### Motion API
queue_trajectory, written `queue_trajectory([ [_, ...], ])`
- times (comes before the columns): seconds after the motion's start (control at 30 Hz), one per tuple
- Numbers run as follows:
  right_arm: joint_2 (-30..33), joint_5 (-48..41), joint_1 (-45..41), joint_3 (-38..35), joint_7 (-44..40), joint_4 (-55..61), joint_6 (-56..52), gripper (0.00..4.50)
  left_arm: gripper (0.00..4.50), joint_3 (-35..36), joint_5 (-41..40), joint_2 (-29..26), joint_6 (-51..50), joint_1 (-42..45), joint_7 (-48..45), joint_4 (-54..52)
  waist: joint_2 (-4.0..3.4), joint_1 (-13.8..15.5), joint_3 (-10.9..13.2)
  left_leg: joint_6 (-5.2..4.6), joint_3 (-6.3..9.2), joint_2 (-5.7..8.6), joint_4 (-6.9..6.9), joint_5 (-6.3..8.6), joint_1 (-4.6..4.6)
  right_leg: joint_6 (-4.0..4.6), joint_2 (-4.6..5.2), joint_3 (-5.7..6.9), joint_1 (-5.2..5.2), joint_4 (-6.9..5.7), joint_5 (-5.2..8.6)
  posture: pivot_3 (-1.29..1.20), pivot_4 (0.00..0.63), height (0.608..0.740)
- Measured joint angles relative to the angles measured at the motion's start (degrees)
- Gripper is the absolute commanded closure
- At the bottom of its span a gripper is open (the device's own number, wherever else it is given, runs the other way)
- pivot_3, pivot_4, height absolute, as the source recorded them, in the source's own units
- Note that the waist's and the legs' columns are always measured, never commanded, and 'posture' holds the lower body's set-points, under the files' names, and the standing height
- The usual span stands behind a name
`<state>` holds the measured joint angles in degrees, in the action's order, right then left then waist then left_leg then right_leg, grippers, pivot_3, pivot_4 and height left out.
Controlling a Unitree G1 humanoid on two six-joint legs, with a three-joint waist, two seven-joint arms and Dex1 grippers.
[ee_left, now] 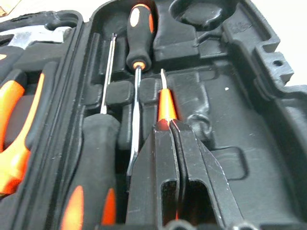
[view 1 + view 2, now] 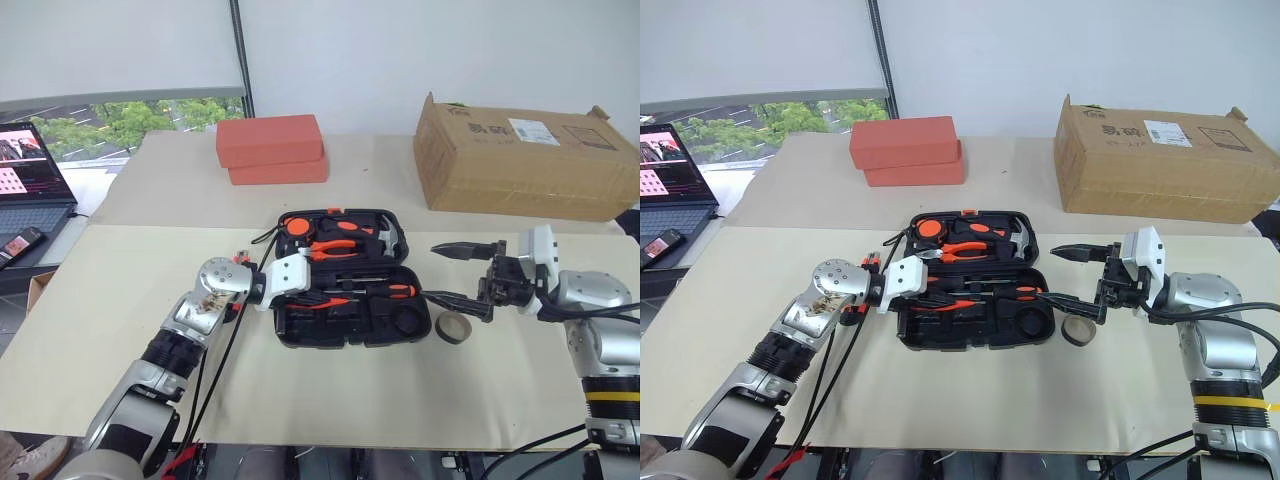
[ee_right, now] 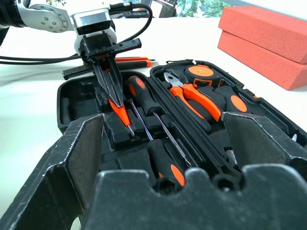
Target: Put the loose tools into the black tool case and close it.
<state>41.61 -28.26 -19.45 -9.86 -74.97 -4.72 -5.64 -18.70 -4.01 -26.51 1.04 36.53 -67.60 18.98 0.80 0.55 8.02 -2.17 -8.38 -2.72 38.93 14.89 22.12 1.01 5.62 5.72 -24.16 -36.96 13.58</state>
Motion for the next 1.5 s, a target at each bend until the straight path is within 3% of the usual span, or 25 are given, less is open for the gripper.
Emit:
queue_trajectory([
  [0.47, 0.00, 0.00, 0.01, 0.00, 0.06, 0.01, 0.01, 0.00, 4.42, 0.02, 1.55, 1.02, 2.72, 0.20, 1.05, 2.14, 0.00, 0.02, 0.00, -0.02, 0.00, 0.00, 0.01, 0.01, -0.04, 0.00, 0.01, 0.00, 0.03, -0.03, 0.00, 0.00, 0.150, 0.712],
  [0.63, -0.62, -0.74, -0.60, 0.01, 0.18, 0.16, -0.20, 0.00, 4.42, 5.34, -3.54, 1.91, -3.62, -3.40, 4.15, -2.51, 0.01, -0.30, 0.00, 0.01, 0.01, -0.05, 0.01, -0.01, 0.02, 0.00, 0.02, -0.05, -0.05, -0.05, 0.00, 0.00, 0.150, 0.712],
  [0.73, -1.34, -2.17, -2.68, 0.10, 0.16, 0.09, -0.68, 0.00, 3.74, 10.58, -7.50, 1.66, -8.36, -4.83, 7.64, -8.92, 0.01, -0.47, 0.00, 0.02, 0.01, -0.06, 0.00, -0.02, -0.02, 0.01, 0.02, -0.08, 0.00, -0.05, 0.00, 0.00, 0.150, 0.712],
  [0.93, -2.46, -2.30, -6.51, 0.72, -1.16, -2.91, -0.92, 0.00, 1.47, 21.34, -10.12, -1.47, -19.02, -12.05, 19.44, -20.82, 0.01, -0.87, 0.00, 0.03, 0.02, -0.06, -0.01, -0.02, -0.08, 0.00, 0.04, -0.10, 0.03, -0.05, 0.00, 0.00, 0.150, 0.712],
  [1.07, -3.17, -2.15, -9.18, 2.46, -3.05, -6.55, -0.78, 0.00, 0.03, 23.87, -9.56, -2.47, -26.93, -18.83, 26.48, -27.78, 0.01, -1.02, 0.00, 0.02, 0.01, -0.06, -0.02, -0.01, -0.07, 0.00, 0.07, -0.11, 0.03, -0.05, 0.00, 0.00, 0.150, 0.712],
  [1.27, -3.44, -1.73, -12.04, 3.98, -5.39, -9.36, -0.25, 0.00, 0.03, 23.92, -9.19, 0.20, -38.92, -22.15, 36.73, -33.21, 0.01, -0.20, 0.00, 0.03, 0.05, -0.06, -0.02, -0.01, -0.05, 0.01, 0.10, -0.11, 0.05, -0.05, -0.01, 0.00, 0.150, 0.712],
  [1.5, -3.42, -1.70, -12.10, 4.36, -6.39, -10.38, -0.07, 0.00, 0.03, 23.97, -7.36, 4.16, -45.80, -23.48, 46.23, -35.40, 0.01, -0.10, 0.00, 0.04, 0.04, -0.06, -0.04, -0.01, -0.06, 0.02, 0.16, -0.13, 0.04, -0.05, -0.01, 0.00, 0.150, 0.712],
])
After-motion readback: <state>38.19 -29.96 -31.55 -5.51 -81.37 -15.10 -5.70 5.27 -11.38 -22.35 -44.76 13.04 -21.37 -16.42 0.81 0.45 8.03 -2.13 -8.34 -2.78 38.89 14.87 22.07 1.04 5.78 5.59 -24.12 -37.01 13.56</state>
